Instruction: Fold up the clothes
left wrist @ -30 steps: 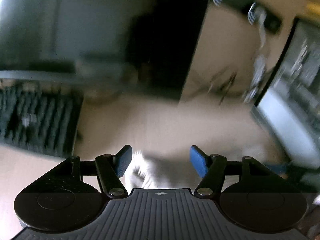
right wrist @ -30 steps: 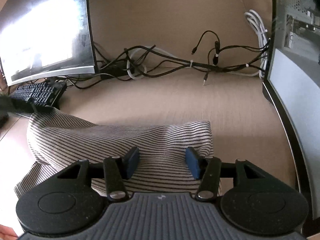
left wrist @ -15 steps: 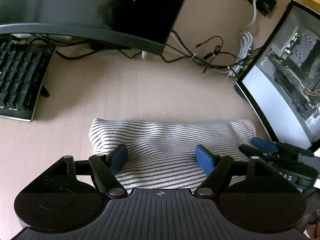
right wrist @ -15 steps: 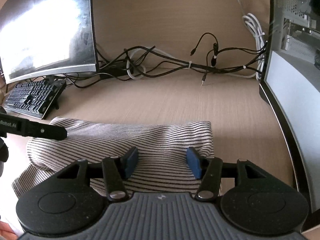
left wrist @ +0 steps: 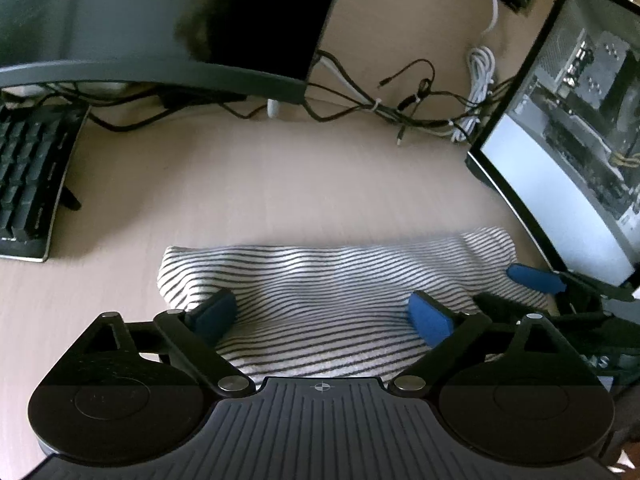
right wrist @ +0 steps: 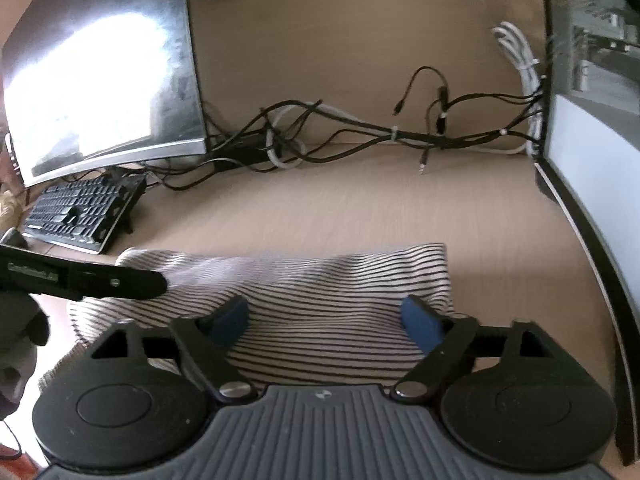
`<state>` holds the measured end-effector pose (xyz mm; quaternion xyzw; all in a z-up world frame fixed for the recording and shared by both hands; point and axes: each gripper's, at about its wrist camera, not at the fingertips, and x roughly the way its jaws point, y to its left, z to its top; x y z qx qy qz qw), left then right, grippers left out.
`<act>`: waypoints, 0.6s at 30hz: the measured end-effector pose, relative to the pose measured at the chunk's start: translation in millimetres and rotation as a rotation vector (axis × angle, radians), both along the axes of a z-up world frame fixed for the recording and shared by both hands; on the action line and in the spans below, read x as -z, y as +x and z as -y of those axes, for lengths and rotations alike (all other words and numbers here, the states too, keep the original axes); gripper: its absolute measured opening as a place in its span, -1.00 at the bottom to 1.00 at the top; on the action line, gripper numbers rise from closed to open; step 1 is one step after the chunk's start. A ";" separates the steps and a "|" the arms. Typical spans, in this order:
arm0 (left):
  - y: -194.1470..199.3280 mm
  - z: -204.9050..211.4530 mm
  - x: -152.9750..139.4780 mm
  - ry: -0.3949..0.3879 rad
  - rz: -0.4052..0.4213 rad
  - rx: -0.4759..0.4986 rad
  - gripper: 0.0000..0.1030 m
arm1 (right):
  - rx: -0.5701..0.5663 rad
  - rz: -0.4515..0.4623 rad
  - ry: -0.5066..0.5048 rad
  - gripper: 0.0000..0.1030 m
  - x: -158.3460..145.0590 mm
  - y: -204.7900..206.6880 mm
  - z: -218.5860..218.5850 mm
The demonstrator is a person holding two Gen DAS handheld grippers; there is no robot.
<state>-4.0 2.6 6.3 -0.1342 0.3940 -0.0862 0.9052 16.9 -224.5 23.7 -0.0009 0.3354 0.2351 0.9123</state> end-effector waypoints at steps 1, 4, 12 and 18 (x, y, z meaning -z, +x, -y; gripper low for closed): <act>-0.1 0.7 0.2 0.004 0.001 0.002 0.90 | -0.016 -0.006 0.002 1.00 1.0 1.0 -1.8; -0.2 2.0 0.8 0.011 0.002 0.007 0.90 | -0.025 0.003 -0.022 1.00 3.5 1.1 -8.1; 0.7 3.1 1.0 0.009 0.001 0.005 0.92 | -0.021 0.014 -0.020 1.00 4.8 1.8 -10.0; 0.4 4.8 0.3 0.013 -0.001 0.003 0.94 | -0.017 0.029 -0.031 1.00 5.5 0.0 -11.3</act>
